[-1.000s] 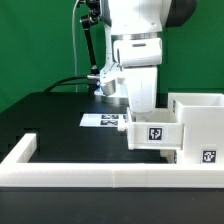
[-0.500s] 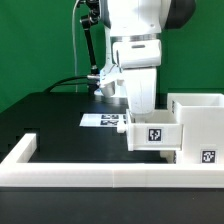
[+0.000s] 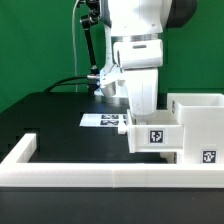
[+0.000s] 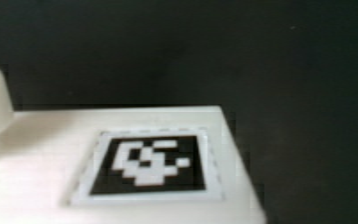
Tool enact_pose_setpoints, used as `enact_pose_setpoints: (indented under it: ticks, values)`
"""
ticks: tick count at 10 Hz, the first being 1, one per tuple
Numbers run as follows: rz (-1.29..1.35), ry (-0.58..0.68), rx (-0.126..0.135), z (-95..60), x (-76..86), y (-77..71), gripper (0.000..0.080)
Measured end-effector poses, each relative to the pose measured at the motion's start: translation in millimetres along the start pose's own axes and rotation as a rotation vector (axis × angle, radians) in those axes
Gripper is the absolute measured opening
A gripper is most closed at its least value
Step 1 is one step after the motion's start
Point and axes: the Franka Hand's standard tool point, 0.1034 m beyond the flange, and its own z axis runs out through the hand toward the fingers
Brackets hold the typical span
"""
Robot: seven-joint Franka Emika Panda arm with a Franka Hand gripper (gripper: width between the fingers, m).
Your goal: Assemble drawer
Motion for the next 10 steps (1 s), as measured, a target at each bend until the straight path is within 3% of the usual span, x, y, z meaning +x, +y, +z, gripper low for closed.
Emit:
enact_pose_setpoints:
  ticks: [3,7,10]
  values:
    - [0.032,-0.002,0.017,0.9,4.8,-1.9,0.0044]
    - [0.03,0.003,-0.029,2.3,8.2,-8.4,0.0044]
    - [0.029,0.003,-0.019,3.4,3.9,-10.1,0.0044]
